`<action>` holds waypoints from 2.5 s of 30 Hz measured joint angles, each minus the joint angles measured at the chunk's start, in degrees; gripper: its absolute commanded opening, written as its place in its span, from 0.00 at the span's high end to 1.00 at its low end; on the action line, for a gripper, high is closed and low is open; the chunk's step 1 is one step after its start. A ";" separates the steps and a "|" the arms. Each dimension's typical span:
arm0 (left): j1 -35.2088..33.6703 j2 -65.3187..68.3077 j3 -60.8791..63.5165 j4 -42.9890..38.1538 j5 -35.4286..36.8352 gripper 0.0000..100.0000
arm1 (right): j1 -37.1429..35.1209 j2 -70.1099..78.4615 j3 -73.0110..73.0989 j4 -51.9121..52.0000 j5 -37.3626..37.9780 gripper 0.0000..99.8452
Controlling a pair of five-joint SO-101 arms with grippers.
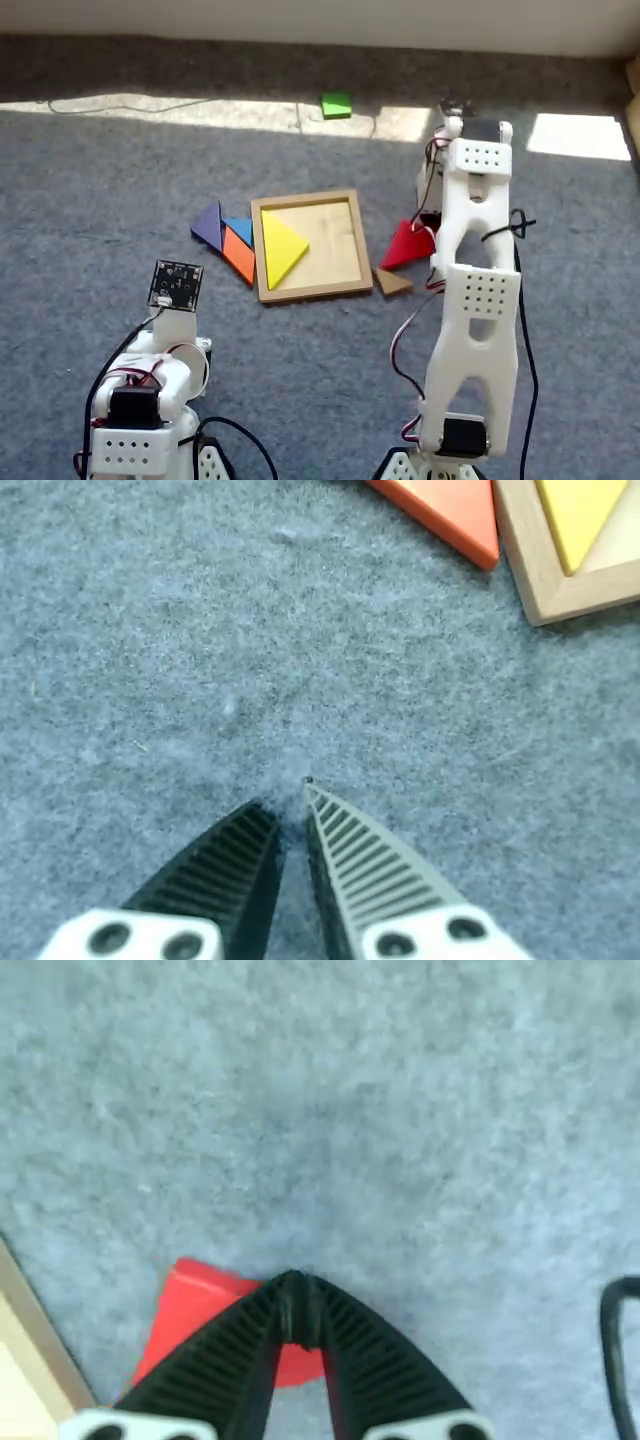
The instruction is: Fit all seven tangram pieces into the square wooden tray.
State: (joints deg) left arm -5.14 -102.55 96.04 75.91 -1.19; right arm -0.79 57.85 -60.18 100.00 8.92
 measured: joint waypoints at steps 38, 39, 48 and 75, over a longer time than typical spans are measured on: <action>0.00 0.00 0.00 0.00 0.00 0.99 | -7.38 -7.56 19.25 -9.93 3.25 0.92; 0.00 0.00 0.00 0.00 0.00 0.99 | -6.33 -7.47 18.90 -9.67 3.25 0.93; 0.00 0.00 0.00 0.00 0.00 0.99 | 2.11 -6.59 15.47 -0.26 0.79 0.96; 0.00 0.00 0.00 0.00 0.00 0.99 | -3.96 -44.57 63.82 -11.52 17.23 0.81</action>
State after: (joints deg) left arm -5.14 -102.55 96.04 75.91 -1.19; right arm -4.75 13.27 3.65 88.48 26.15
